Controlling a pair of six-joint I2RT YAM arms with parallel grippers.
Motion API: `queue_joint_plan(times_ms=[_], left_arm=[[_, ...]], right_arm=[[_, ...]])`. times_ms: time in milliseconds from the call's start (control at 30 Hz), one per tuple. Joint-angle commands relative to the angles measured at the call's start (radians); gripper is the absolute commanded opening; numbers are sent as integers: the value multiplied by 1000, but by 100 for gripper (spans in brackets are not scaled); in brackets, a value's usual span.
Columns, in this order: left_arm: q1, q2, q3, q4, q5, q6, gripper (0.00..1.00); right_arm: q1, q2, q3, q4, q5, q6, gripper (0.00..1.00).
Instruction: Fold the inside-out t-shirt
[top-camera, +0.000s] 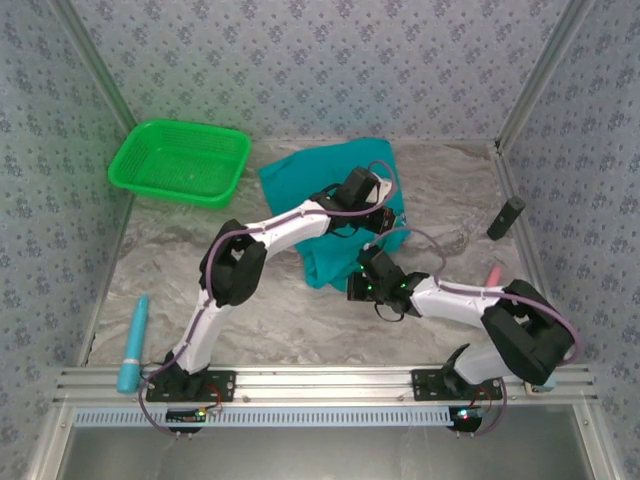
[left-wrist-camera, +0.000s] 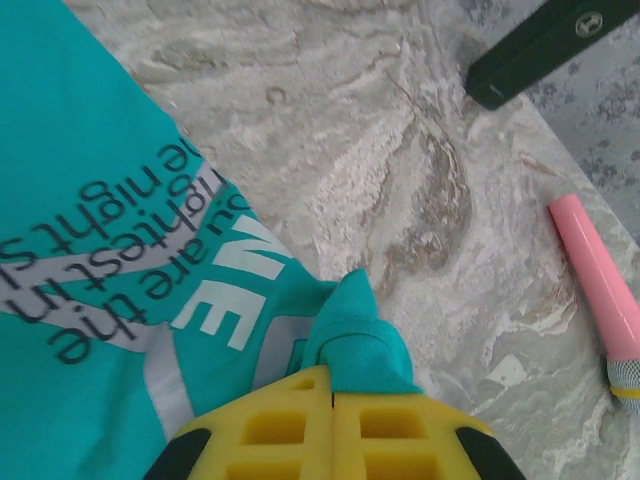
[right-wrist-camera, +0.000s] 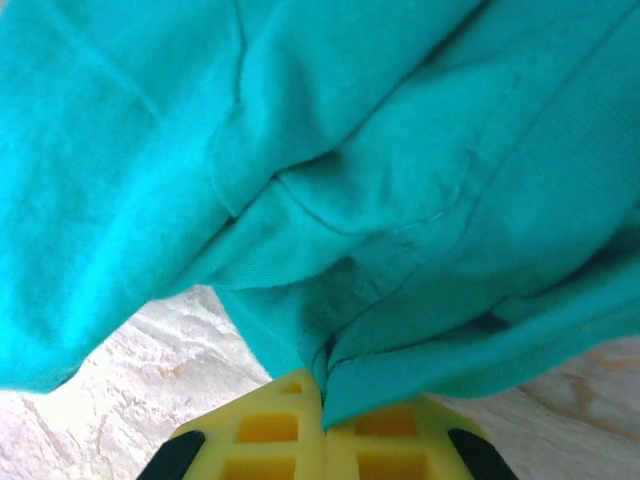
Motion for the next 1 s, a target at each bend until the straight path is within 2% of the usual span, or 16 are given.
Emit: queue_joint_plan(times_ms=[0,33,167,300,400,600,733,867,967], left_arm=[[62,-73,92,-50,-58,31,0],[77,-92,123,-84,-90,48,0],[131,-191,219,-198,-204,139,0],[185,-302,235,-225,-338,138,0],[227,-383,250,-250,-378,91,0],[216,-581,241,-321,-412,129,0],[168,-733,187,-311,-425,182,0],[99,-867,98,-245,-450,265,0],[90,-950,-14,-154,-446,277,0]], right_arm=[[-26,-116,74,-202,66,-86,0],[-44,-145,119,-274,74,-148,0],[-94,-196,348,-572,273,-324,0],[-189,-218,547,-648,342,-486,0],[-203,-236,713,-691,443,-612,0],[-174,-269,971,-771,340,-883,0],[-82,-283,1098,-799,405,-1020,0],[-67,-373,1084,-692,192,-1128,0],[-74,-398,1080,-622,173,-1112,0]])
